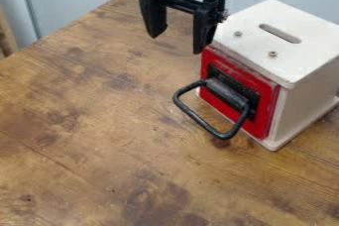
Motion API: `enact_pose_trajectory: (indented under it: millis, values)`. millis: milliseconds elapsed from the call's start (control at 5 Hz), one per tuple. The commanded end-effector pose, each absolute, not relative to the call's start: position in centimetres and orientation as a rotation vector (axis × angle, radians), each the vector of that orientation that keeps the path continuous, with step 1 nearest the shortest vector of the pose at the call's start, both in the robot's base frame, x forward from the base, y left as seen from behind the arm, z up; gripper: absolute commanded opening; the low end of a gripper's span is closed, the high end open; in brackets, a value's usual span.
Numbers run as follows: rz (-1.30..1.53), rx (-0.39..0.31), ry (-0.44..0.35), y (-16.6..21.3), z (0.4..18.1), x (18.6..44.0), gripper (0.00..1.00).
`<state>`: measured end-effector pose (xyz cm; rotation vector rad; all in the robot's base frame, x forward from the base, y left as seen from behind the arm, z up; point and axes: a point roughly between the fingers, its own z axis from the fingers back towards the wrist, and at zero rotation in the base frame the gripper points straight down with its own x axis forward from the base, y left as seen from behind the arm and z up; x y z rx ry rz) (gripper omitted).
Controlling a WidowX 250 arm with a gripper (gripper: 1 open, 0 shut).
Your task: Close the drawer
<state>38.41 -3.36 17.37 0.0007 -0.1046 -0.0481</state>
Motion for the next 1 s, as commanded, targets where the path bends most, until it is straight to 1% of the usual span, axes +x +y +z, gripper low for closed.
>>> enact_pose_trajectory:
  millis: [0,400,600,800]
  values:
    - [-0.014,-0.001,-0.162,-3.2,19.4,38.7,1.00]
    - [-0.056,-0.006,-0.177,-0.6,19.5,37.2,1.00]
    - [-0.135,-0.010,-0.190,-0.6,20.3,37.6,1.00]
    - [-0.190,-0.013,-0.187,-0.7,20.1,37.5,1.00]
